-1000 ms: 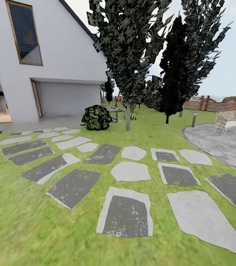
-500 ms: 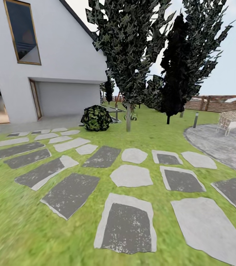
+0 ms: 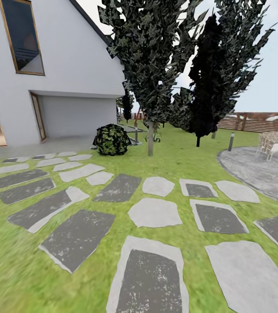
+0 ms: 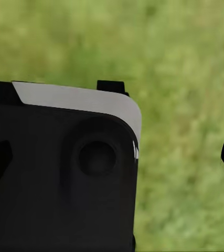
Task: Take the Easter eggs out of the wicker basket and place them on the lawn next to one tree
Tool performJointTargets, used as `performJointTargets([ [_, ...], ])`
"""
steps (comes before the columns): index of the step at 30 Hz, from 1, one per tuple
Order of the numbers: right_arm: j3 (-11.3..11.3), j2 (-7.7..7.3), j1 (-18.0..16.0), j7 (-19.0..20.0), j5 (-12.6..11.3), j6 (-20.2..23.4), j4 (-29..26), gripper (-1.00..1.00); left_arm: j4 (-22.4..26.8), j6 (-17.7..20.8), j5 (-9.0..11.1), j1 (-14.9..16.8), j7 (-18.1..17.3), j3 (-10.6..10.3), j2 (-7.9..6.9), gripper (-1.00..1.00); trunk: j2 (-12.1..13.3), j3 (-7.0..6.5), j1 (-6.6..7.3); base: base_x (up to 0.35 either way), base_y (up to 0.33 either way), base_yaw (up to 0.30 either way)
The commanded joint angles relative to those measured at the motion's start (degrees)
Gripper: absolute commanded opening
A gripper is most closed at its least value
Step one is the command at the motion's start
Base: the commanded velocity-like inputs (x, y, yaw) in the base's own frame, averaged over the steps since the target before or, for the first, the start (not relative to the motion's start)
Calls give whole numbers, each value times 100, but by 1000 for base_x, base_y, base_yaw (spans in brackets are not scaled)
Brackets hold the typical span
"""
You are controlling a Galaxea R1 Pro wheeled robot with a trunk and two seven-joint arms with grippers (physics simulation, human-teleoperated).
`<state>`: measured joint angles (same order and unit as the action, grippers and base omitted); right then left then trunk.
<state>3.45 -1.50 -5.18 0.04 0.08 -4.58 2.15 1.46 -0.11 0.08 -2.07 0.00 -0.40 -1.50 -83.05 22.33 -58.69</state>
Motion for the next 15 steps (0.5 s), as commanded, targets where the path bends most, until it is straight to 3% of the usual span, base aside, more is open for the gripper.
performJointTargets([
  [1, 33, 0, -10, 2, 0, -39, 23, 100, 12, 0, 1, -4, 0, -4, -2, 100, -2, 5, -4, 342, 0, -239],
  [9, 33, 0, -11, 5, 0, -34, 23, 100, 12, 1, 1, -4, 0, -4, -1, 100, -2, 5, -4, 342, 0, -275],
  [15, 34, 0, -10, 4, 0, -27, 23, 100, 12, 0, 1, -4, 0, -4, -2, 100, -2, 5, -4, 342, 0, -73],
])
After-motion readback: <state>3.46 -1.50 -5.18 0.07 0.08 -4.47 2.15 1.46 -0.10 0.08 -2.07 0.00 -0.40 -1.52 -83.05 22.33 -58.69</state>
